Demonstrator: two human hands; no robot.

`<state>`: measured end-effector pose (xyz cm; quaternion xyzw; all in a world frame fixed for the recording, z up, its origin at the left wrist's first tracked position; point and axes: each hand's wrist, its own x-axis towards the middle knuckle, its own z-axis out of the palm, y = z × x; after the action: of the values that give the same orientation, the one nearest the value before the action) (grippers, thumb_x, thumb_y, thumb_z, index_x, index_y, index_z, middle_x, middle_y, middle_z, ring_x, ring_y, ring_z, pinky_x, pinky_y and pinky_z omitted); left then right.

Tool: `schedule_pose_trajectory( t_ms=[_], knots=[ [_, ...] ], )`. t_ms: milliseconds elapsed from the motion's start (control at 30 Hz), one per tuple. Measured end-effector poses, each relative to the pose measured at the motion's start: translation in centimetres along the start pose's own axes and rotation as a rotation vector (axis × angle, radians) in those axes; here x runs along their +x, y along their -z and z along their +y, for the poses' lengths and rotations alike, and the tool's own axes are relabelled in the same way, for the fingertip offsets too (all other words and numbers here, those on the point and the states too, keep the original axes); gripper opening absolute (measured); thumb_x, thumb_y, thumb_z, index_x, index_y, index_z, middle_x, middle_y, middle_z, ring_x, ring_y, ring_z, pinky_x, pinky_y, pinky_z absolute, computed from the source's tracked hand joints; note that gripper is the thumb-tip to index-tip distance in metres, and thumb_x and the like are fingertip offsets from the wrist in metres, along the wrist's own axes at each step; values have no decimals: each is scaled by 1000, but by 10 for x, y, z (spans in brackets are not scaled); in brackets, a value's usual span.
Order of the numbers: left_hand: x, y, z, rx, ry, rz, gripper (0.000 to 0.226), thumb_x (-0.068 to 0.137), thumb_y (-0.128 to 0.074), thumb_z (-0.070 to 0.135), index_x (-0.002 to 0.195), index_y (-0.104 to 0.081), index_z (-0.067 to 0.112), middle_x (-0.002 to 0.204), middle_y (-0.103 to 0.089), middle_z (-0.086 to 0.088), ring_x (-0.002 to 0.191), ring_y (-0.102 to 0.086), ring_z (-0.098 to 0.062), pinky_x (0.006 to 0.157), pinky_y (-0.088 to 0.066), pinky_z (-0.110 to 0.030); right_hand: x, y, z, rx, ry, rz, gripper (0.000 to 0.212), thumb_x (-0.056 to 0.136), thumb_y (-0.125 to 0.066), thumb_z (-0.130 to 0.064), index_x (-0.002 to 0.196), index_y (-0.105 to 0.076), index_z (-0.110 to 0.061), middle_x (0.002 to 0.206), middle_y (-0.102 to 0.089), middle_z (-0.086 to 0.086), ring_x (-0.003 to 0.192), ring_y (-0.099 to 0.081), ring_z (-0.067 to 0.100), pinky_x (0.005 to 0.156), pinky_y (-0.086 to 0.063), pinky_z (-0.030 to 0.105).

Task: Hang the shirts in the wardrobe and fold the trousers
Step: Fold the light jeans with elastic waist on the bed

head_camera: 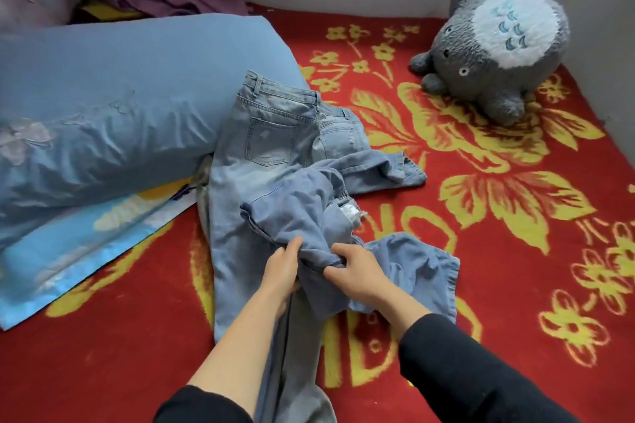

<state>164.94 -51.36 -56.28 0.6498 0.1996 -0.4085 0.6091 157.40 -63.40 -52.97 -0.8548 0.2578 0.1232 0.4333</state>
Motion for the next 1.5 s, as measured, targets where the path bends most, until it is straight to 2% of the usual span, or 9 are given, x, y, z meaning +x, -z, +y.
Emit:
schedule_pose_trajectory(
  t_ms=[267,533,700,867,967,1067,1233,1367,1500],
  knots=[
    [-34,-28,-23,-6,-41,140,19,84,-59,1,102,-60,-5,83,-66,-10,83,-61,-23,70,-49,-30,-86,42,41,85,-203,-418,21,54,-58,-8,60,-39,-13,58,-28,-2,54,-26,10,49,-17,28],
    [-92,-49,15,418,-452,-240,41,86,-66,38,126,-57,34,154,-20,7,143,-18,-10,117,-22,-37,-142,135,21,509,-174,-39,22,45,-48,-1,67,-54,1,61,-40,4,56,-35,14,52,-25,27],
    [-127,-75,9,555,-398,-312,75,72,-55,21,144,-35,27,149,-33,2,130,-39,-14,97,-39,-28,-179,211,0,741,-52,23,52,42,-40,4,90,-56,17,79,-52,14,65,-49,25,54,-40,26],
    [-177,-126,-33,191,-80,-229,72,81,-64,23,142,-26,29,129,-43,6,108,-41,-18,95,-38,-42,-242,278,13,937,63,89,66,46,-36,-1,106,-54,21,95,-55,29,83,-54,40,72,-47,36],
    [-198,-167,-38,58,-310,-249,63,79,-70,14,132,-39,26,115,-62,2,89,-61,-6,75,-50,-21,-277,314,33,1024,104,104,66,55,-27,0,112,-57,17,97,-57,32,84,-58,40,77,-51,40],
    [-220,-210,-25,114,-489,-249,19,86,-65,4,101,-63,15,85,-74,3,68,-67,-1,70,-52,-26,-297,348,69,1063,97,144,71,56,-30,-2,123,-46,18,107,-47,33,95,-49,44,90,-42,49],
    [-252,-264,-6,498,-687,-292,14,95,-57,21,106,-65,17,98,-70,3,89,-65,-9,81,-53,-24,-302,422,147,1009,81,199,81,48,-51,-7,125,-42,17,116,-38,30,102,-36,41,88,-33,49],
    [-283,-306,9,434,-728,-312,16,96,-54,21,105,-66,14,97,-71,0,87,-66,-11,79,-53,-20,-295,462,193,847,96,315,50,61,-54,-4,109,-65,5,103,-64,25,90,-63,34,88,-50,44],
    [-303,-340,16,306,-615,-319,23,97,-53,25,107,-65,8,98,-71,-9,88,-68,-20,79,-55,-30,-285,467,228,465,19,572,20,79,-64,5,91,-68,-9,78,-63,3,64,-55,5,52,-42,9]
  ],
)
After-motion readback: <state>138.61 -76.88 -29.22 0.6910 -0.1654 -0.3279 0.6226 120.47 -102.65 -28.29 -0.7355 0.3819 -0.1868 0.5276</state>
